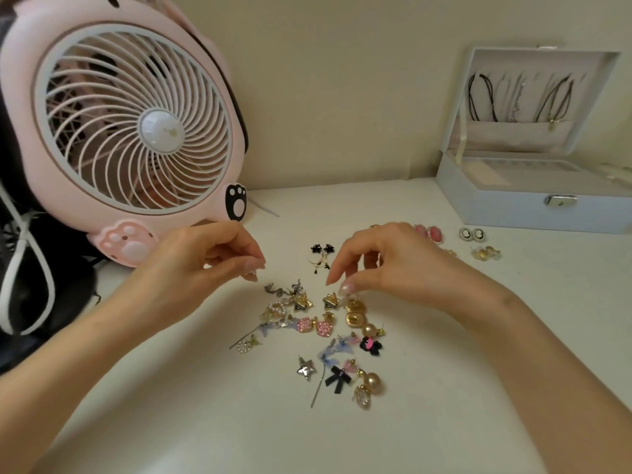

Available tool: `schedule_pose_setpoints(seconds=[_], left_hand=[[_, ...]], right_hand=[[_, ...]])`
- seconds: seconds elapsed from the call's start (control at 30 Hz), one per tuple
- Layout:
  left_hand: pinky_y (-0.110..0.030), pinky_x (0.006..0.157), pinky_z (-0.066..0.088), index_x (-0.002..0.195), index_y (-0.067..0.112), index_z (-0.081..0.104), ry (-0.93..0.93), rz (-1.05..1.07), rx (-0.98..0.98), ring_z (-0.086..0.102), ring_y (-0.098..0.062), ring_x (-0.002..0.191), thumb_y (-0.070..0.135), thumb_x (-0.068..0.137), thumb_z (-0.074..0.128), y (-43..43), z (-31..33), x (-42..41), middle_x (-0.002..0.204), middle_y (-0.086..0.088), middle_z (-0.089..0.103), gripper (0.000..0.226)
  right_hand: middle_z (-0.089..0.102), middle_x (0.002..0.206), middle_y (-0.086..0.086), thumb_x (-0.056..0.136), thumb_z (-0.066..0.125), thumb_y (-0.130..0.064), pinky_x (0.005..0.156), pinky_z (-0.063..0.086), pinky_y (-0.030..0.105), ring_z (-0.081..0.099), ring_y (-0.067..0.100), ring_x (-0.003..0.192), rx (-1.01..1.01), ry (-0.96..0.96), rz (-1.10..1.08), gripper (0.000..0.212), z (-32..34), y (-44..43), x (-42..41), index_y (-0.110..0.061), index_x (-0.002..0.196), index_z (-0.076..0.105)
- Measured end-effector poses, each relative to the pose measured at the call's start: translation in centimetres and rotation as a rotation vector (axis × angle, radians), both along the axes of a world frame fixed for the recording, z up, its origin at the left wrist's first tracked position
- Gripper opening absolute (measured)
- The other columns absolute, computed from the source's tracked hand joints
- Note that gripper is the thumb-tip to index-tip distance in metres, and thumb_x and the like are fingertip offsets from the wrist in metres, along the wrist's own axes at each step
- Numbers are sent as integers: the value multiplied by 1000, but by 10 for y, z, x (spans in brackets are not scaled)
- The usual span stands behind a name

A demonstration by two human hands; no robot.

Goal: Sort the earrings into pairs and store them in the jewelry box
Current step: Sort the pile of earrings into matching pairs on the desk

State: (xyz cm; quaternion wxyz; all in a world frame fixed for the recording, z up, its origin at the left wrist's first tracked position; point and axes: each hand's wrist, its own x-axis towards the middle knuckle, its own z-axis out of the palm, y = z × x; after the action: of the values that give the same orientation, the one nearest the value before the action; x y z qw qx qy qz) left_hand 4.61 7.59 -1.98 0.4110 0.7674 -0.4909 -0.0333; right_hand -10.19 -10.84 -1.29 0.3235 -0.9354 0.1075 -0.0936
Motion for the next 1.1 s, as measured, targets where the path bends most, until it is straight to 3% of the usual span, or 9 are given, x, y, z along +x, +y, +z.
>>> schedule_pose_setpoints(seconds=[0.1,0.37,0.57,0.7,0.8,0.9,1.0,1.1], left_hand=[[-18,78,51,79,23,69,-34,-13,20,68,-5,77,12,77,70,1,-2,1,79,7,71,12],[-22,80,50,79,28,68,-91,4,36,65,-8,81,14,73,74,2,-3,1,84,6,69,17],[-15,66,53,80,12,67,96,-31,-78,69,-11,67,15,71,70,-3,1,-5,75,-1,71,10],[-16,67,54,81,10,68,118,-64,-83,69,-10,67,28,68,64,-2,2,-8,77,-2,72,22],[-12,66,52,82,9,68,115,-55,-77,69,-7,66,30,69,62,-3,1,-8,77,0,72,25],[-14,67,53,83,11,68,104,-52,-71,68,-7,67,32,70,62,-3,1,-8,77,2,72,25],[-21,72,55,82,15,67,98,-67,-61,69,-9,70,34,69,62,-3,0,-8,78,2,72,24],[-30,79,56,82,18,67,113,-100,-56,70,-13,74,32,67,65,-3,0,-10,78,1,72,20]], right_hand=[[65,78,-6,73,78,-19,61,39,12,46,-1,61,1,3,27,13,-3,0,1,-30,79,73],[62,74,-9,77,75,-20,60,38,6,48,-5,62,-80,-7,-41,9,-8,-7,4,-28,81,73],[62,73,-10,77,75,-26,57,38,17,47,-2,57,-104,18,-5,6,-13,-1,6,-30,80,72],[61,79,-11,72,78,-27,61,40,21,43,0,62,130,8,186,11,-5,17,1,-32,80,73],[60,79,-9,70,79,-27,70,48,32,54,11,76,46,107,363,13,-13,31,2,-30,81,73],[63,76,-9,70,80,-20,71,52,37,62,22,77,59,121,352,9,-18,36,4,-21,72,72],[67,76,-10,72,78,-17,74,50,28,61,13,78,137,-13,300,10,-10,34,1,-19,67,70],[73,85,3,76,74,-6,74,56,31,68,17,77,387,-196,235,11,2,28,-4,-8,71,64]])
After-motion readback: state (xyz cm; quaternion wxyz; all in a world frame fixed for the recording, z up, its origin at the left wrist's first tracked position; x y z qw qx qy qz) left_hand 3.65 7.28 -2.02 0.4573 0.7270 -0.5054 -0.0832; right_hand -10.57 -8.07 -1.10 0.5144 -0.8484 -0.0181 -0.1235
